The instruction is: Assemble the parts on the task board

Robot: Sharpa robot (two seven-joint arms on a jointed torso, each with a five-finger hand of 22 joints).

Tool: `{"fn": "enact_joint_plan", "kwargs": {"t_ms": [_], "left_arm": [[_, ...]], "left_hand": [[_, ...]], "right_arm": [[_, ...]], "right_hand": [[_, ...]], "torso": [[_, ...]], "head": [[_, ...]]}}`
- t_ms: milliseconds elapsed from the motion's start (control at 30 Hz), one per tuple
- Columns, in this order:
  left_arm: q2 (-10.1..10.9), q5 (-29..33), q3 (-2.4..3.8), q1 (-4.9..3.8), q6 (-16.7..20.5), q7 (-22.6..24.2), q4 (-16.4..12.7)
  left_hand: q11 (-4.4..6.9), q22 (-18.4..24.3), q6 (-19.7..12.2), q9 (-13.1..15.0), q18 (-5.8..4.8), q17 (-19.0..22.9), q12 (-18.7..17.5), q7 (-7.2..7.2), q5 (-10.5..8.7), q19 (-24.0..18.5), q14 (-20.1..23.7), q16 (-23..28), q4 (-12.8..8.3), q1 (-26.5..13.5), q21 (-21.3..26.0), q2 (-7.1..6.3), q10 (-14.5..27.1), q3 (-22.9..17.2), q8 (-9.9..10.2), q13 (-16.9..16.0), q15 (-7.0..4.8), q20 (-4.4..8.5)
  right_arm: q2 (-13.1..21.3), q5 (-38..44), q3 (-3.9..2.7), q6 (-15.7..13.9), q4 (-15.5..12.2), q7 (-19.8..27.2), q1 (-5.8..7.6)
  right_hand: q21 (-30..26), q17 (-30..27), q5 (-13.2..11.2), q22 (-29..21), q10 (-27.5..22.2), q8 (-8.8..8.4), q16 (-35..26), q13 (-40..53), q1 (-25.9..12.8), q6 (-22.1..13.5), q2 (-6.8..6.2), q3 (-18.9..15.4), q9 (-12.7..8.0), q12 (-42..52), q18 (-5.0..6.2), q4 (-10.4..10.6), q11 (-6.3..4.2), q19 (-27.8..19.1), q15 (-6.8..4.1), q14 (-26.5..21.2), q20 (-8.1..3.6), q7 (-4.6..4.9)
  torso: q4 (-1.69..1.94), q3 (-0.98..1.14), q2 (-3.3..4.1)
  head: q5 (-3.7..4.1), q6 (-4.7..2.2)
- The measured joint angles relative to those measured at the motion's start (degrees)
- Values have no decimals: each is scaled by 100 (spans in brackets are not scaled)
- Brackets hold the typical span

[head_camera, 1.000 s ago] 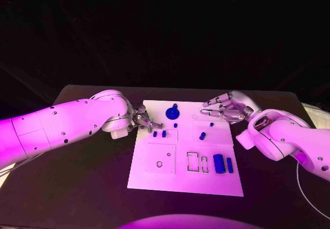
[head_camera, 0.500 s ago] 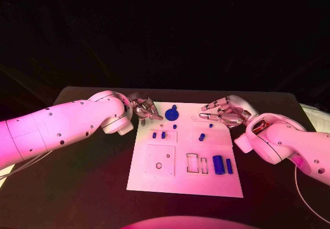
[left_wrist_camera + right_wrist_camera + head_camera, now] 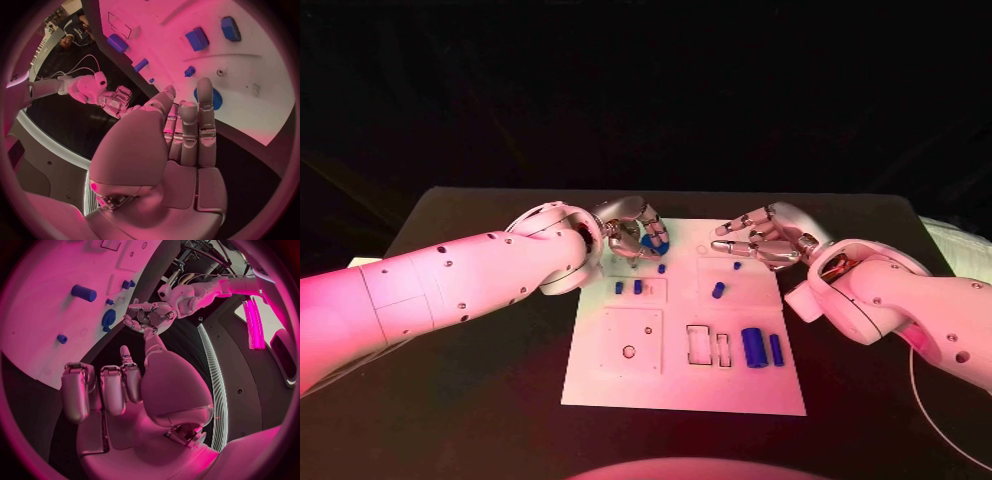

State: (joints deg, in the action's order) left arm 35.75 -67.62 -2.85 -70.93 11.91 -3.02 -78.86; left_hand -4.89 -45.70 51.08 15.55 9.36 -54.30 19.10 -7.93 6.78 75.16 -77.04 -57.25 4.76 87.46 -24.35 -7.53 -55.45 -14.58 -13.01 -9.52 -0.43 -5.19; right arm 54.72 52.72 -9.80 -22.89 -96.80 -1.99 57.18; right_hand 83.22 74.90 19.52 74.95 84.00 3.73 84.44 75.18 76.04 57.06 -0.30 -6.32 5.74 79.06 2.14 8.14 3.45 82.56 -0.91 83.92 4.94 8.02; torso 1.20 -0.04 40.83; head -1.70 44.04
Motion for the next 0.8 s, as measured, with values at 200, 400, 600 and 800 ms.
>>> {"fn": "enact_joint_plan", "kwargs": {"t_ms": [200,400,600,800], "left_arm": [[-138,-388,1,21,-191,28,144],[-260,-629,2,30,-381,-61,220],[-405,-856,2,48,-504,-170,355],[-545,-1024,2,87,-599,-294,513]], "left_hand": [[-7,-63,196,-269,1,-451,-202,-12,0,156,-215,-620,52,-180,-68,-128,-169,-102,183,267,47,-24],[11,-560,357,-406,0,-965,-276,8,0,466,-484,-1215,69,-254,-809,-177,-335,-148,263,384,25,-9],[40,-1217,531,-500,-90,-1430,-315,39,0,725,-664,-1726,84,-311,-1761,-189,-486,-199,293,467,3,18],[83,-1728,658,-543,-179,-1440,-337,56,0,838,-684,-1793,48,-335,-2499,-166,-611,-327,293,506,-17,48]], "right_arm": [[-9,-10,0,-24,0,30,-1],[-16,-38,0,-44,-2,72,-1],[-22,-60,0,-62,-7,103,-1],[-25,-71,0,-69,-14,121,-1]], "right_hand": [[-56,0,24,-2,0,0,-40,0,37,0,37,0,0,-26,41,0,0,-60,0,0,11,0],[-94,0,24,-72,0,0,-67,6,60,0,60,0,0,-110,92,0,0,-103,1,0,-1,0],[-94,4,24,-81,0,0,-67,7,69,0,68,0,-1,-112,92,0,0,-103,1,0,-1,0],[-94,4,24,-82,0,0,-67,8,75,0,75,0,-2,-111,93,0,1,-103,1,0,-1,0]], "torso": [[1,4,0],[1,4,0],[1,3,0],[1,4,1]], "head": [[15,-11],[33,-4],[44,-3],[47,1]]}}
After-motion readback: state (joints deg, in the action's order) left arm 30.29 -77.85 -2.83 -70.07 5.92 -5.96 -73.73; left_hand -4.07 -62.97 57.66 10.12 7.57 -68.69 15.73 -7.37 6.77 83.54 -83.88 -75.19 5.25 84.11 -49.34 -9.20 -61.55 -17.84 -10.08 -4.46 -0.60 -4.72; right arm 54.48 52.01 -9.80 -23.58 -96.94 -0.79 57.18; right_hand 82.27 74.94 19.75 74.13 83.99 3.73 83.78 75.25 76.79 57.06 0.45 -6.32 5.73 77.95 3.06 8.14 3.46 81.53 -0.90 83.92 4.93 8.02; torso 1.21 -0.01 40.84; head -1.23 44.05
